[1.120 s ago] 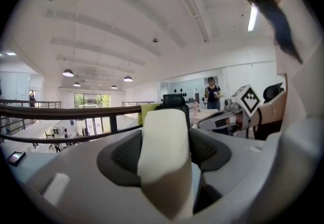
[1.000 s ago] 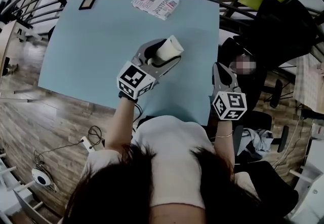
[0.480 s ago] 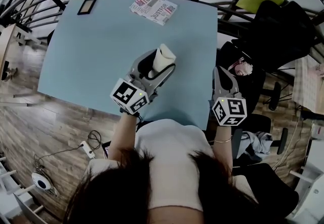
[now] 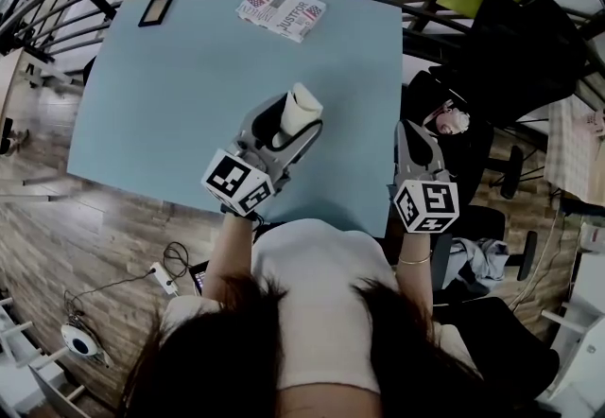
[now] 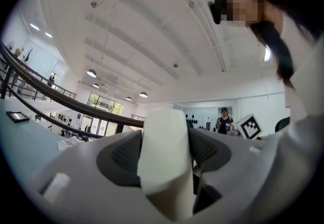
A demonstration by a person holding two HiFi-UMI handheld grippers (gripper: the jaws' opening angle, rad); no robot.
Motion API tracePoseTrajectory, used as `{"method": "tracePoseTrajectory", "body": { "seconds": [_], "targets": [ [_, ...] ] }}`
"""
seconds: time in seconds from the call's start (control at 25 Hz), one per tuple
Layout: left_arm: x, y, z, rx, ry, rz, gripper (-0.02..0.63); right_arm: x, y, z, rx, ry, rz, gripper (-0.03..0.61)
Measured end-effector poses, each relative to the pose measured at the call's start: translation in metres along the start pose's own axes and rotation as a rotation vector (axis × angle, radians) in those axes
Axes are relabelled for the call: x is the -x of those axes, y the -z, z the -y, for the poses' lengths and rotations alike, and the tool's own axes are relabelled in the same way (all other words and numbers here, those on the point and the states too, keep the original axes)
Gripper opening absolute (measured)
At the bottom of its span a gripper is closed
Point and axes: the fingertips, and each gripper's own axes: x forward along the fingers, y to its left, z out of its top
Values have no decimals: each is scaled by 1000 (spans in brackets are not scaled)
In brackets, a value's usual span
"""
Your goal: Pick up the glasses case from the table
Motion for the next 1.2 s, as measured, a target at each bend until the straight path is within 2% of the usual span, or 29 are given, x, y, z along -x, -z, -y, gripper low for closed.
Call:
{"method": "tracePoseTrajectory", "body": {
  "seconds": [1.2],
  "targets": [
    [3, 3, -9, -18, 4, -16, 341, 1, -1, 3, 17, 15, 5, 2]
  ]
}}
